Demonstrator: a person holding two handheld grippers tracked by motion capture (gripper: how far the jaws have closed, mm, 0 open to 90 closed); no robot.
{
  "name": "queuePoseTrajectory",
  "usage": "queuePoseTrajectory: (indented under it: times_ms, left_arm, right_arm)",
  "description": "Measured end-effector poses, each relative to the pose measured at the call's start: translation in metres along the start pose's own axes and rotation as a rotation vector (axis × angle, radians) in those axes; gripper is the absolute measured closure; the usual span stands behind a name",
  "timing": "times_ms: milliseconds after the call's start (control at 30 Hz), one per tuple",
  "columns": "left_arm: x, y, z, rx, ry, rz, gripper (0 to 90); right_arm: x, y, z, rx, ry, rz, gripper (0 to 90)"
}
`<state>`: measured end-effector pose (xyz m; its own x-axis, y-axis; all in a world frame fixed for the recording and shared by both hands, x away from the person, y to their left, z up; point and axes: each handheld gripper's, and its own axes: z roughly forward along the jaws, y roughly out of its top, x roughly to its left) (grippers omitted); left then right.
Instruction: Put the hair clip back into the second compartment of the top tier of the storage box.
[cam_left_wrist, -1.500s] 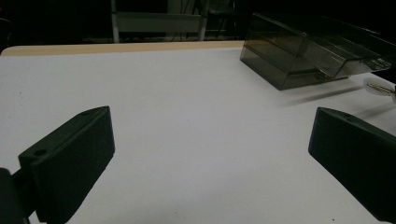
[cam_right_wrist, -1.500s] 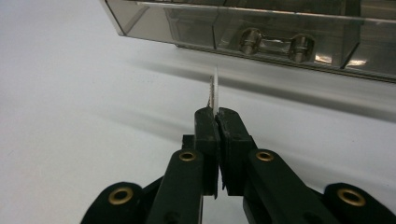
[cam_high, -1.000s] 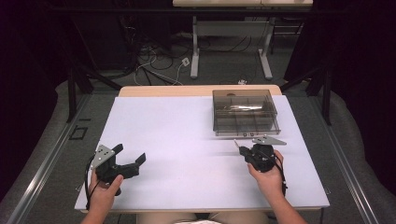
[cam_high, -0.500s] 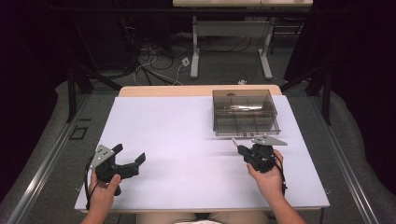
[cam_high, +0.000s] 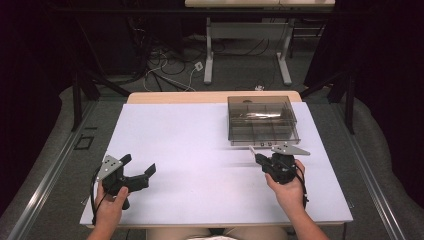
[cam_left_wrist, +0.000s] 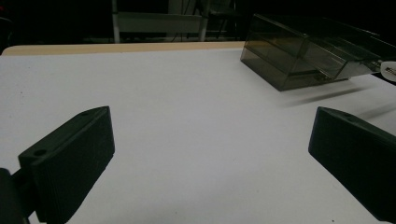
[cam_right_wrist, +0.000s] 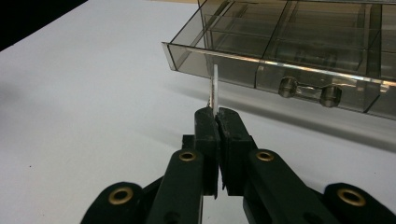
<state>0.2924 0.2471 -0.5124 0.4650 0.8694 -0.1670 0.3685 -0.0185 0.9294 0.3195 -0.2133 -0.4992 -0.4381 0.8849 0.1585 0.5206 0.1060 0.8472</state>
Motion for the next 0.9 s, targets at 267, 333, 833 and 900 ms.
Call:
queuePoseTrajectory:
  times_ms: [267,333,833,900]
  left_arm:
    - [0.000,0.000,0.000,0.006,0.000,0.001,0.3]
    - [0.000,0.000,0.000,0.007,0.001,0.003,0.3]
    - [0.000,-0.001,0.001,0.015,0.002,0.007,0.3]
    - [0.000,-0.001,0.001,0.016,0.002,0.007,0.3]
  right_arm:
    - [-0.001,0.003,-0.002,-0.008,-0.005,-0.004,87.3]
    - [-0.001,0.004,-0.002,-0.008,-0.006,0.000,87.3]
    - [-0.005,0.015,-0.006,-0.027,-0.009,0.006,87.3]
    - [-0.006,0.017,-0.006,-0.027,-0.012,-0.003,87.3]
